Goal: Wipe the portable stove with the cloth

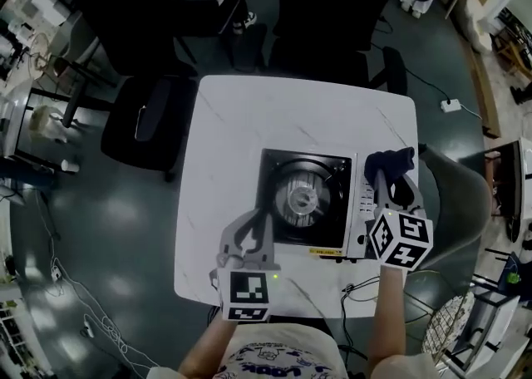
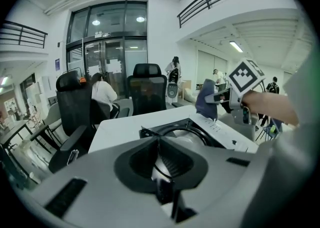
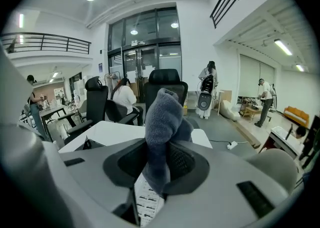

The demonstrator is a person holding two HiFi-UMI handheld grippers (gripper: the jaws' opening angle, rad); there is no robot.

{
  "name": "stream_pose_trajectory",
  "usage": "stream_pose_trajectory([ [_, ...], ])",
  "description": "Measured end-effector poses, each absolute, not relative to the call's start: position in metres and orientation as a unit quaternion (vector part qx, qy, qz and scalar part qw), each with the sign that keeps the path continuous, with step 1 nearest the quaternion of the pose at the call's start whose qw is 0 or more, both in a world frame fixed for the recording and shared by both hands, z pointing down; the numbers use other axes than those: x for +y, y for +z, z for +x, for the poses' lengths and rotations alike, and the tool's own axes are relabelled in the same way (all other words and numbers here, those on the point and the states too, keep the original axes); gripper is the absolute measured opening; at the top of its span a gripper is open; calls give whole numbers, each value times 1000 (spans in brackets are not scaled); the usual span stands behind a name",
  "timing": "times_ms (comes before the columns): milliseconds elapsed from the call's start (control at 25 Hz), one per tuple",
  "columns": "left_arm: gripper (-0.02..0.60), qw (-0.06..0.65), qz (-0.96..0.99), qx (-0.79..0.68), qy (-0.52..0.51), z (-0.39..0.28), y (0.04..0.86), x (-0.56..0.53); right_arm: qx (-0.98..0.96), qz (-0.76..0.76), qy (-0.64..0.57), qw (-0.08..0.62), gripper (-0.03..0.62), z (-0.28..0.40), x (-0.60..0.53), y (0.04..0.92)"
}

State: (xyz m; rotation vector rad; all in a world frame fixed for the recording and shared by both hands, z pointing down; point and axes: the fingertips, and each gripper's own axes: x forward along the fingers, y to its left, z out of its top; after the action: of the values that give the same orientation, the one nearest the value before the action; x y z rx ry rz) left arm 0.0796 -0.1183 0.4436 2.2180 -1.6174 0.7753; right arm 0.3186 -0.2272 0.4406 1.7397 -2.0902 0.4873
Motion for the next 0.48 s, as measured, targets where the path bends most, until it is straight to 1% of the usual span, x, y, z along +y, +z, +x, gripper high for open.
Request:
stream_pose_trajectory([
  [240, 31, 150, 763, -566, 274, 73, 453, -124, -745, 609, 170, 213, 109, 320, -248, 467],
  [480, 31, 157, 753, -576, 277, 66, 459, -123, -756, 587, 189, 220, 109, 311, -253, 488],
])
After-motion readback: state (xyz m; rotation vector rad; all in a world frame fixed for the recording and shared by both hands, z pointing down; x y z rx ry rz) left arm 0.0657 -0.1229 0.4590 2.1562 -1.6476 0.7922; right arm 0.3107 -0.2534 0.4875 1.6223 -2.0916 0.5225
